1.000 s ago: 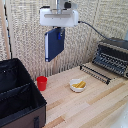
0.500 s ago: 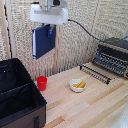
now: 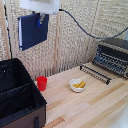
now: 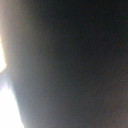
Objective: Gently maneuver your gripper in the book's direction. Confidently hold the book by angling your gripper properly. Relocate the book to the caddy. Pinpoint the back pocket of the caddy and set the book down inside it.
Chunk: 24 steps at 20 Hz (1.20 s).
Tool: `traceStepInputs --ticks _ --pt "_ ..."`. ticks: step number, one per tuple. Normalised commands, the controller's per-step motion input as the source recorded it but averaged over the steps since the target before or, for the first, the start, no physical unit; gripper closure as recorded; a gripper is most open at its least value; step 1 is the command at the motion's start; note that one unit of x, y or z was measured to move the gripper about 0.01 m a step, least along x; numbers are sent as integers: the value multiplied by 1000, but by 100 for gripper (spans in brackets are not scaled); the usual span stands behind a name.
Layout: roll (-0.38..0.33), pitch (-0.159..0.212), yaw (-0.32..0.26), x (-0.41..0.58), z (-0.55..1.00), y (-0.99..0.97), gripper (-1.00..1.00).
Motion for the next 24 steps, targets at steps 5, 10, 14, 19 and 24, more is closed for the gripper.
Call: traceStepInputs --ticks 5,10,14,19,24 --pt "5 32 -65 64 450 771 100" --pt "0 54 -48 57 381 816 100" --pt "0 62 -41 151 241 865 100" --pt "0 15 -81 347 17 753 100" --pt "-6 9 -159 247 -18 559 100"
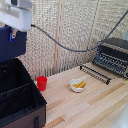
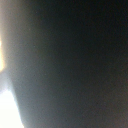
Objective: Gently maneuver your gripper in the book's direction. Confidently hold the book by angling your gripper properly. Relocate the book to the caddy. Pinpoint the back pocket of the caddy and set the book down inside it.
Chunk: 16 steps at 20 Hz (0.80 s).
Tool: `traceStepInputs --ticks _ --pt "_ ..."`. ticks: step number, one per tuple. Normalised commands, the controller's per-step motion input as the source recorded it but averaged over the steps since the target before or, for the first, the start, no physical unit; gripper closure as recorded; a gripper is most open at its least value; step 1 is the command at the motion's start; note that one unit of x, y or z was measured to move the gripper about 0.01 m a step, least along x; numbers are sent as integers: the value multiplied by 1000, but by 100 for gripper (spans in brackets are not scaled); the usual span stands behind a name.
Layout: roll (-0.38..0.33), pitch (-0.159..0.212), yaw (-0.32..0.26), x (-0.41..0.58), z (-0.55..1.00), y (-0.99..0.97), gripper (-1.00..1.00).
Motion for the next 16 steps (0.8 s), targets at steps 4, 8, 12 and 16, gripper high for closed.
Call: traceStepInputs --ticks 4,8,12,16 --pt "-20 58 -185 252 -136 362 100" --pt "0 62 -119 291 -134 286 100" --pt "2 25 -37 173 -35 42 -100" --pt "46 59 -18 264 21 -129 -100"
